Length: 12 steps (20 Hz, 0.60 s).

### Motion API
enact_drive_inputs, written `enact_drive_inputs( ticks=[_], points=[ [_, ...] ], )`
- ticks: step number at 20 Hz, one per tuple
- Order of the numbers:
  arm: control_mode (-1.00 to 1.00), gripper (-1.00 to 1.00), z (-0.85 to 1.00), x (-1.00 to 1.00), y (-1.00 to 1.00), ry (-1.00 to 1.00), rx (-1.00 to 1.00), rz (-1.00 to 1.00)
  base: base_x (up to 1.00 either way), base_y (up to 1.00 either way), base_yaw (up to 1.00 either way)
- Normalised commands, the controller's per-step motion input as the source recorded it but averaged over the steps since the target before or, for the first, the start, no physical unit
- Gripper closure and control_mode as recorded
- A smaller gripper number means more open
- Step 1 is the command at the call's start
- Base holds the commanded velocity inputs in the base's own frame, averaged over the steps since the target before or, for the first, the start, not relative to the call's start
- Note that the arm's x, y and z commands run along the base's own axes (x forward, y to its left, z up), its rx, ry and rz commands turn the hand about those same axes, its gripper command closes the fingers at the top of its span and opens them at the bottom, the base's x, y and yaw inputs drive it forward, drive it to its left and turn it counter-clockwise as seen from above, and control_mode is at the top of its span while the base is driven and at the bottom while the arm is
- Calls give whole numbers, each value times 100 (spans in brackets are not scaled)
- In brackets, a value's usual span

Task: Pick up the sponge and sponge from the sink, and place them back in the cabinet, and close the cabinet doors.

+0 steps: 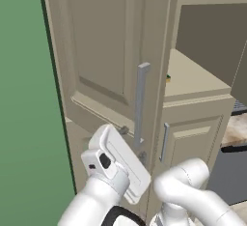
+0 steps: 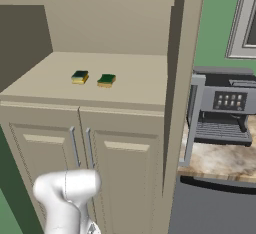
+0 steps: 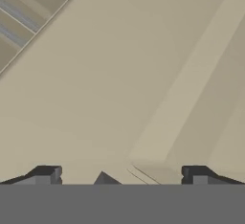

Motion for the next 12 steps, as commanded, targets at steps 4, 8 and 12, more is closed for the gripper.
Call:
enact_drive_inputs(
  ticks=[4, 8, 12],
  points=[
    [-100, -100, 5, 18, -34, 0, 0, 0, 0, 0, 0],
    [-100, -100, 10, 20, -34, 0, 1, 0, 0, 0, 0],
    [-100, -100, 13, 22, -35, 0, 2, 0, 0, 0, 0]
  ],
)
